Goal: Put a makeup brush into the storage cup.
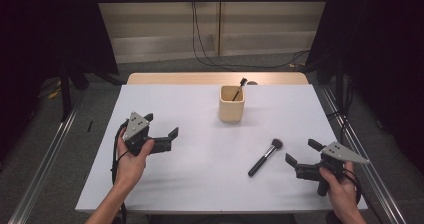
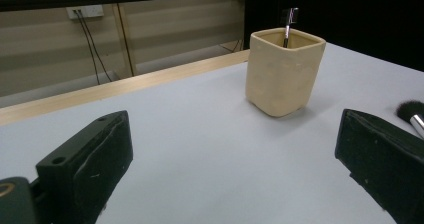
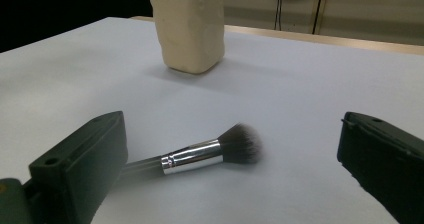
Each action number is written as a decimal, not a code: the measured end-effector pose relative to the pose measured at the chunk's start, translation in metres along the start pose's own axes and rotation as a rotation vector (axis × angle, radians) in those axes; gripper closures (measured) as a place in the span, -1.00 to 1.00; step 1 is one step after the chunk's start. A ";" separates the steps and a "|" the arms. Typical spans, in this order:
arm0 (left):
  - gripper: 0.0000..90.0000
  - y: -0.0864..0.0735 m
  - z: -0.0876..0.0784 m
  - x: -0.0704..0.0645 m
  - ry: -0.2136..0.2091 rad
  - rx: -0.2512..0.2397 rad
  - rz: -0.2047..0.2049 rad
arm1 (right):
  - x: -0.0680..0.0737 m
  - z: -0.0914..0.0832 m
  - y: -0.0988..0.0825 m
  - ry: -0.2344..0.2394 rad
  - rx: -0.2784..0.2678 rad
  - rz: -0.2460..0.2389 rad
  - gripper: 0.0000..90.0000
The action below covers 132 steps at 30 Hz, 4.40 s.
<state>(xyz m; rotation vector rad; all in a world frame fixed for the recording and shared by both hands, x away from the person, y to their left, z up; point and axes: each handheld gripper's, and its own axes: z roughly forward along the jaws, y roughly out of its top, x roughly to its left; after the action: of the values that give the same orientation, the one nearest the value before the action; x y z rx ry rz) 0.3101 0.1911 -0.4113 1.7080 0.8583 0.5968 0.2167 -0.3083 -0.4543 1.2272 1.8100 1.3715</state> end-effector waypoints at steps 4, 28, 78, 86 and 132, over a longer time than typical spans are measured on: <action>-0.96 -0.006 -0.009 0.002 -0.007 0.005 -0.002 | 0.000 0.001 0.000 -0.001 0.003 0.003 -1.00; -0.95 -0.039 -0.070 0.006 0.075 0.005 -0.053 | -0.001 -0.002 0.000 -0.015 -0.003 0.009 -1.00; -0.94 -0.050 -0.082 0.011 0.075 -0.023 -0.056 | -0.002 0.024 0.021 0.017 -0.033 -0.002 -1.00; -0.94 -0.051 -0.083 0.015 0.088 -0.020 -0.056 | -0.003 0.036 0.029 0.037 -0.019 -0.019 -1.00; -0.94 -0.050 -0.086 0.020 0.099 -0.011 -0.052 | 0.002 0.097 0.090 0.266 0.339 -0.197 -0.96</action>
<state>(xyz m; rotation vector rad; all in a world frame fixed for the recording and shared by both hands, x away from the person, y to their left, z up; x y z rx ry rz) 0.2457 0.2654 -0.4347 1.6522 0.9653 0.6542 0.3272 -0.2583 -0.4008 1.0254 2.3570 1.1932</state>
